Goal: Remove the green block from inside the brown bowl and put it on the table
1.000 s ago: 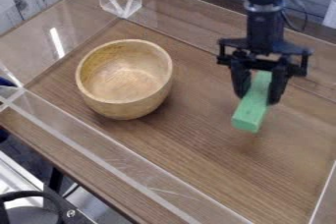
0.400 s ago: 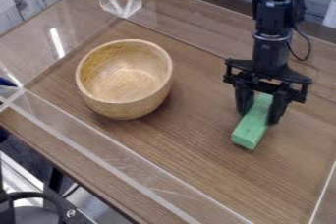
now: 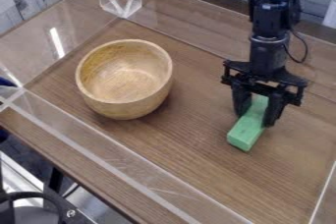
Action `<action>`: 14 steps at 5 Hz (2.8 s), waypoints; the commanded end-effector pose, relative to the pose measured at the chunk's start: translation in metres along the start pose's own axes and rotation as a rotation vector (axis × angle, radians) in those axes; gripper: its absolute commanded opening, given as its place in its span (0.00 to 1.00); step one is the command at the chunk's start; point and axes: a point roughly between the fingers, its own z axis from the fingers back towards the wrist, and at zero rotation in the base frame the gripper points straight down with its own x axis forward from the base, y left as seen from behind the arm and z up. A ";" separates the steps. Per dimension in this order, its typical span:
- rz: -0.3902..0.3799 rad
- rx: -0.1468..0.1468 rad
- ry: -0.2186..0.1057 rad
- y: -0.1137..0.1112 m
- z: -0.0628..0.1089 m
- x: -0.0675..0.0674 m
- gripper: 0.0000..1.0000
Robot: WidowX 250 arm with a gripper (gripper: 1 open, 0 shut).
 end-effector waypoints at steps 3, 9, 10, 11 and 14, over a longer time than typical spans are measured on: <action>-0.136 0.016 -0.130 -0.005 0.039 0.001 0.00; -0.178 0.074 -0.164 0.011 0.039 -0.006 0.00; -0.180 0.089 -0.164 0.009 0.041 -0.007 1.00; -0.182 0.104 -0.169 0.008 0.046 -0.009 1.00; -0.135 0.099 -0.140 0.010 0.084 -0.008 1.00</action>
